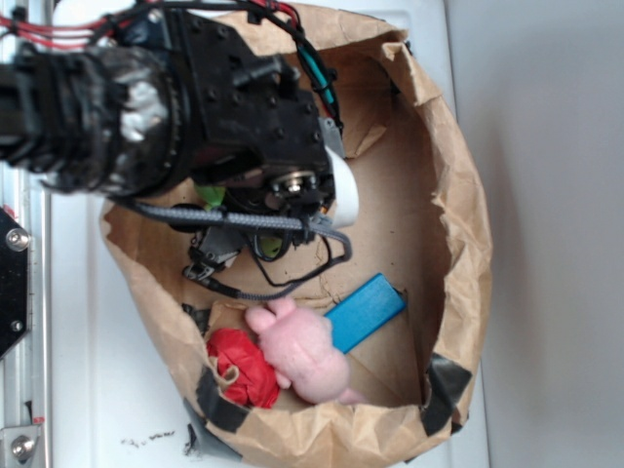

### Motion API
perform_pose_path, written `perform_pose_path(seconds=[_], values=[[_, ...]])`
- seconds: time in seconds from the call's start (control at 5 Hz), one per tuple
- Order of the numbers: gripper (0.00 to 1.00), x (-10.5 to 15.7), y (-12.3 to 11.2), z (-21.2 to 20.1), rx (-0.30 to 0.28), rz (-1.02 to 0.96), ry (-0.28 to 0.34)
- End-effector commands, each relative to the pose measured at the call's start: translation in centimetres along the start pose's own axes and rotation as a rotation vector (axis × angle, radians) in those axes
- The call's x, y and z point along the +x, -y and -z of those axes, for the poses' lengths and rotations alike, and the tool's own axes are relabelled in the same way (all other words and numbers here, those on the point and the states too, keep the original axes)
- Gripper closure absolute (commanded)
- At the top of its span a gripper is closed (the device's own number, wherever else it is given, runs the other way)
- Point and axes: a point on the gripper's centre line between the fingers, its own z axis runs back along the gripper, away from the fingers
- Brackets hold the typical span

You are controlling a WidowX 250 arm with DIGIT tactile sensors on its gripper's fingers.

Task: Grab the green animal.

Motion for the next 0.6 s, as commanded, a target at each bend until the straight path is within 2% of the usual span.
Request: perform_pose_path(seconds=[0.0,0.2,0.4], values=[[1.0,0.4,-1.5,-10.6,-0.031,-0.25,0.15],[1.0,0.0,-2.0,-13.3,0.035,-0.412,0.235],[1.0,0.1,-3.0,-16.2,0.05,-0.543,0.251]])
